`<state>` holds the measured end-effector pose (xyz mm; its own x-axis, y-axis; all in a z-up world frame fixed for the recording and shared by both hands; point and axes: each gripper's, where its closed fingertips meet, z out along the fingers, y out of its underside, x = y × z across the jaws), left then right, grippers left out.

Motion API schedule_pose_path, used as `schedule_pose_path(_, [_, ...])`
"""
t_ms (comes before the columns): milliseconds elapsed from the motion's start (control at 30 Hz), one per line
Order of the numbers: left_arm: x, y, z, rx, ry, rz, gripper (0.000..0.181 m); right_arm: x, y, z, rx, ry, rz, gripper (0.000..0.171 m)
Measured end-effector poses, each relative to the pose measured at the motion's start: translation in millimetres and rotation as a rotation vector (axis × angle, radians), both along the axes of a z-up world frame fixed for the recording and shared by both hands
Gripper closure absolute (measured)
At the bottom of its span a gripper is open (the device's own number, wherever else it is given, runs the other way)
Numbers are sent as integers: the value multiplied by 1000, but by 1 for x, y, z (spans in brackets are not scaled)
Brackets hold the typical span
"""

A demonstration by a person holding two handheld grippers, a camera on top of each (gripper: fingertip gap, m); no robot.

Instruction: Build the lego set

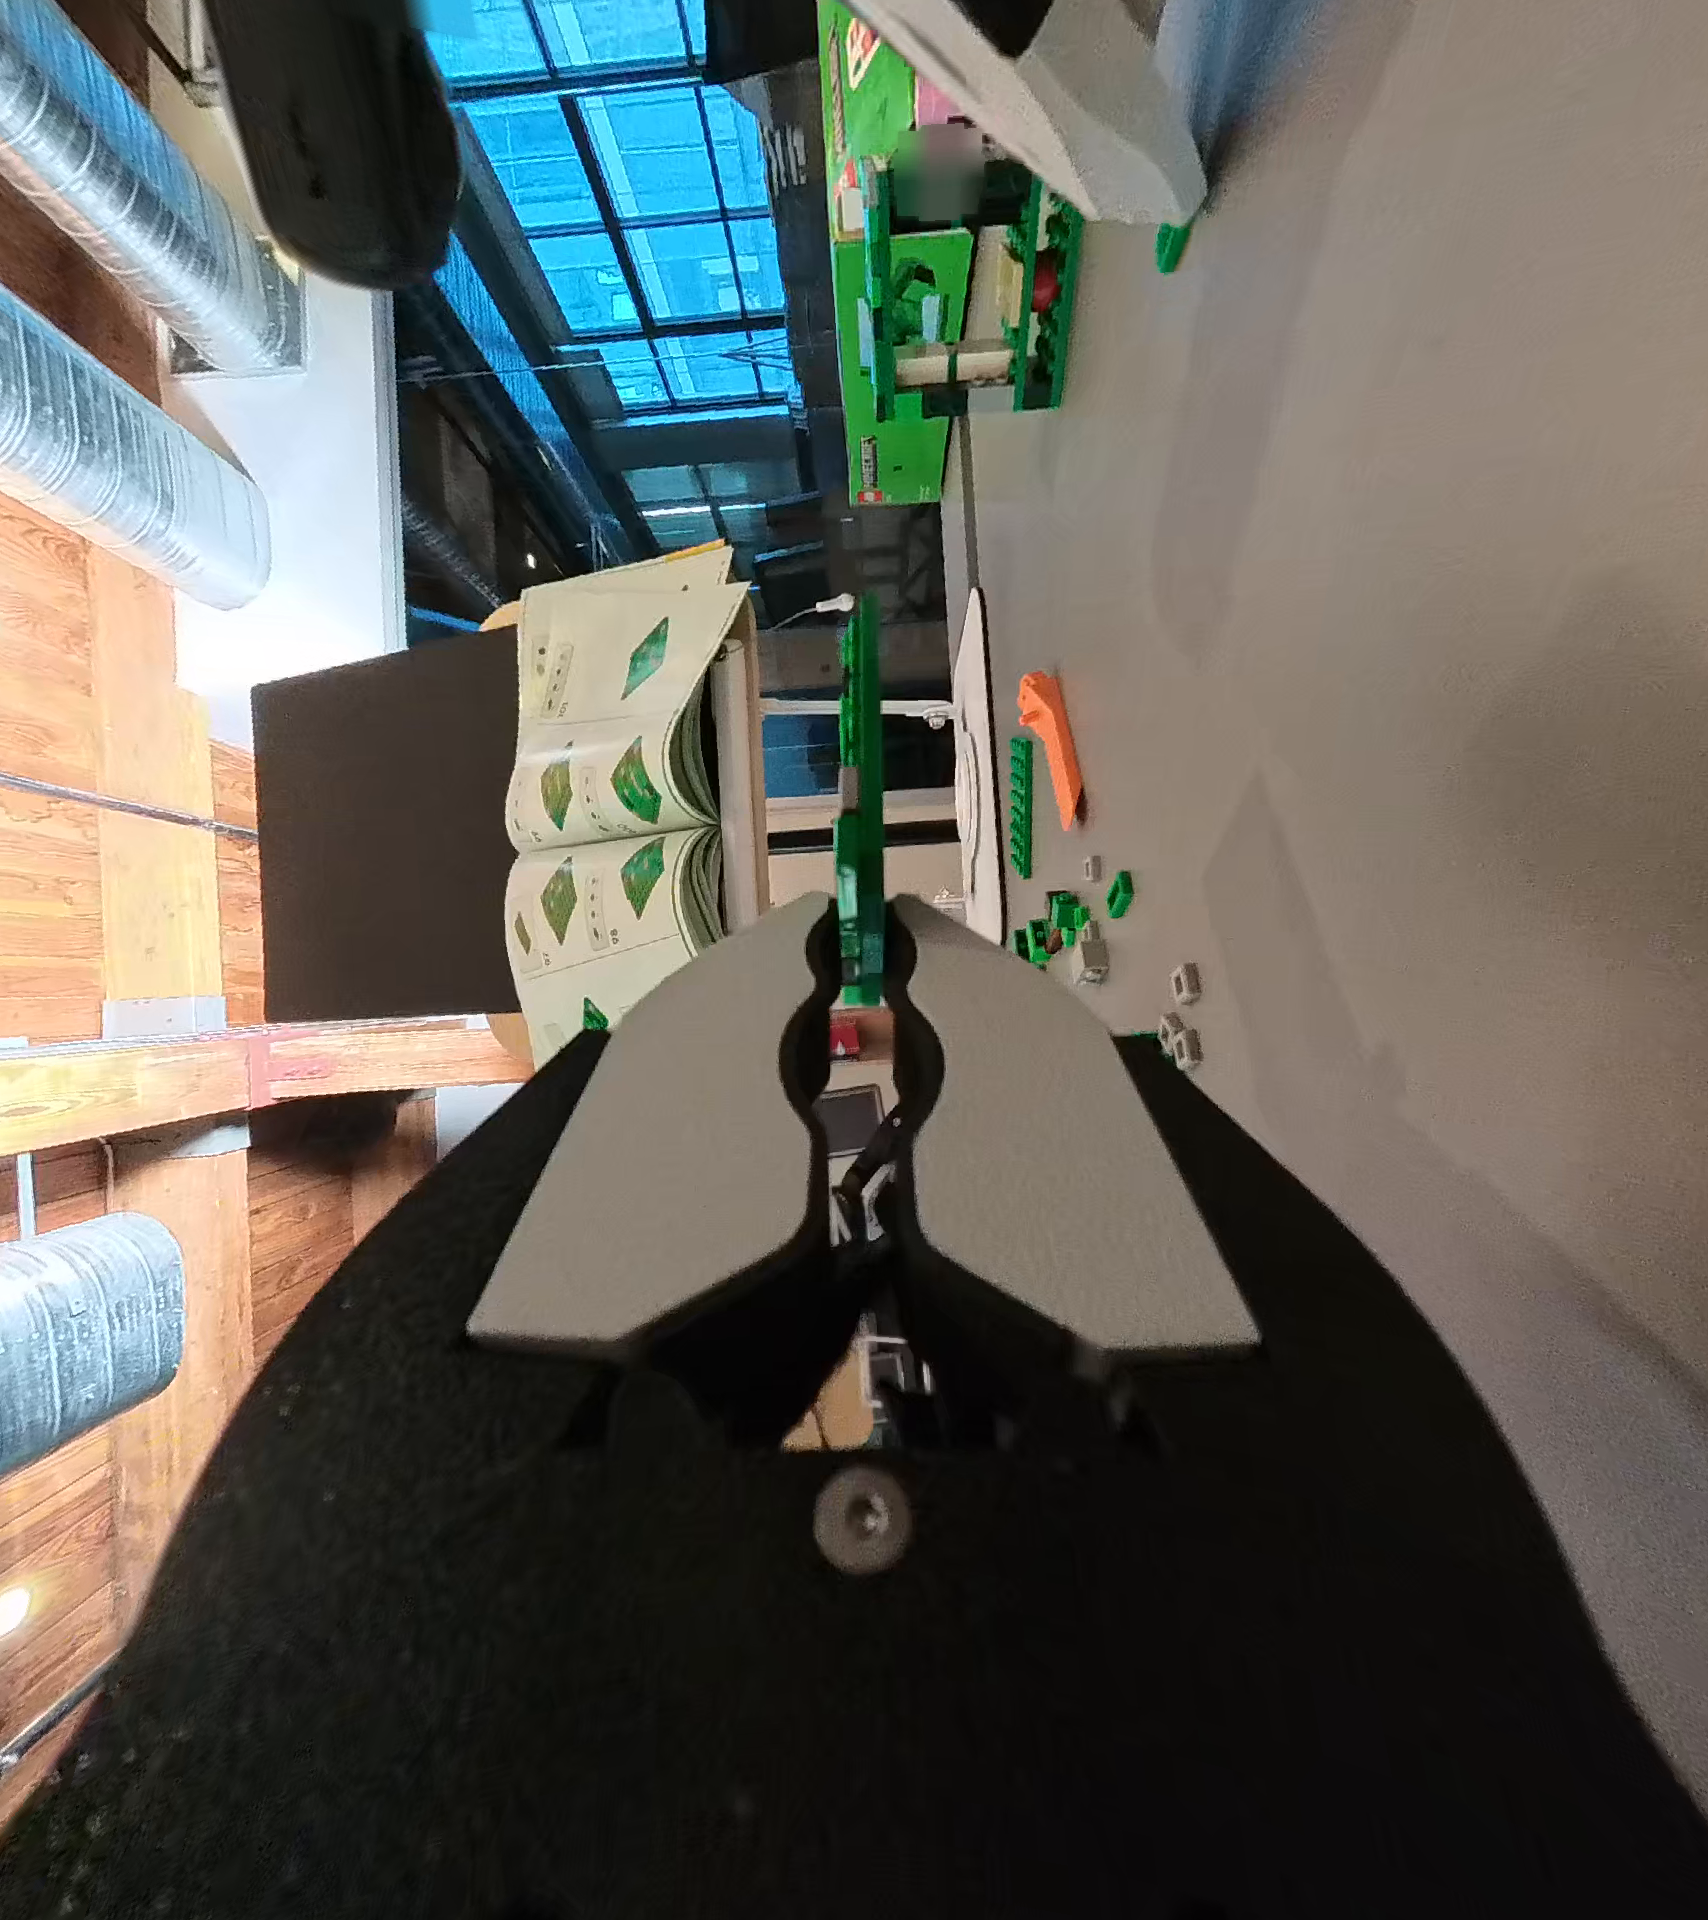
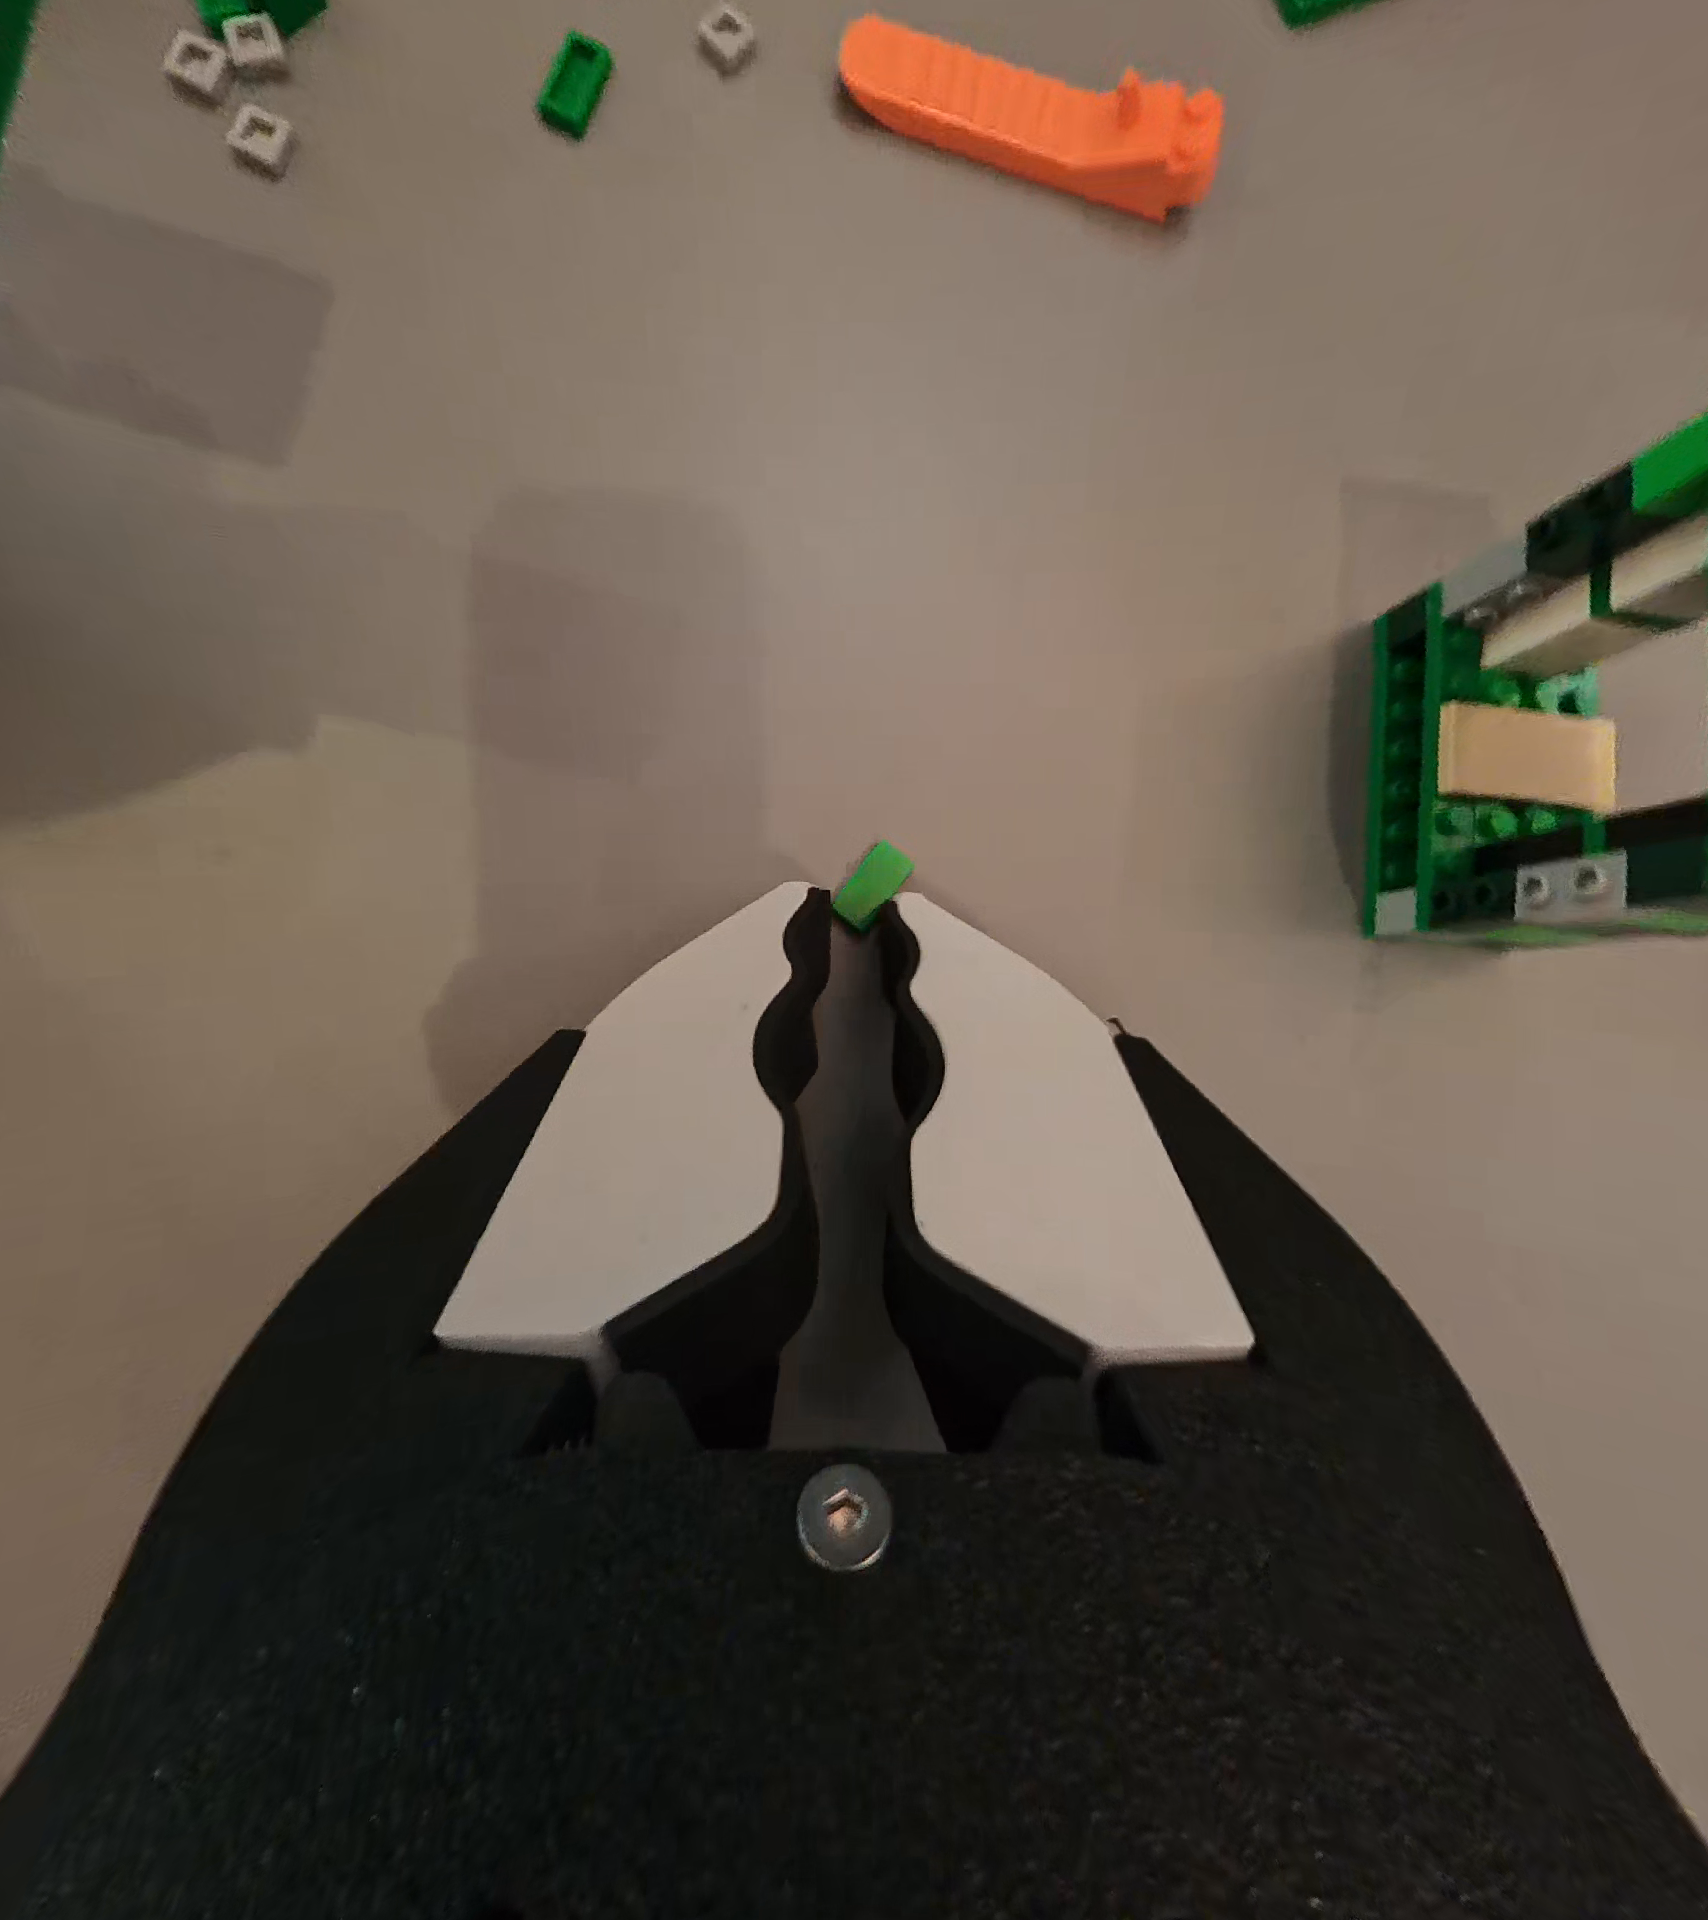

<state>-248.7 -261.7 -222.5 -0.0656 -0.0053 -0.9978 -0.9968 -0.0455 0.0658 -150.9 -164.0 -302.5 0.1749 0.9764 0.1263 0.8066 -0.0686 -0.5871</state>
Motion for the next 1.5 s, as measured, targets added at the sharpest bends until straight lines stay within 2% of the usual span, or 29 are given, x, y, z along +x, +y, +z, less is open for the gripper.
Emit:
schedule_pose_path(167, [-2,1,-5,-41,-6,44,176,-11,-26,3,21,71,345,163])
schedule_pose_path(267, [-2,3,-13,-90,-20,74,176,-14,-42,6,43,122,495,163])
schedule_pose_path(367, [-1,5,-18,-115,-53,102,176,-20,-51,17,26,171,490,163])
schedule_pose_path(500, [2,6,-18,-100,-60,111,176,-33,-79,53,-121,315,446,163])
schedule_pose_path(567, [4,6,-18,-100,-50,109,176,-39,-86,62,-109,317,422,163])
schedule_pose_path(933, [11,5,-24,-115,9,81,176,-58,-92,66,-18,240,435,163])
schedule_pose_path(1267, [20,3,-17,-61,44,36,176,-61,-94,61,-51,144,449,163])
schedule_pose_path(1400, [21,3,-15,-53,43,32,175,-56,-96,70,-31,164,487,151])
schedule_pose_path(1500, [21,3,-14,-53,24,29,175,-49,-104,82,25,238,631,134])
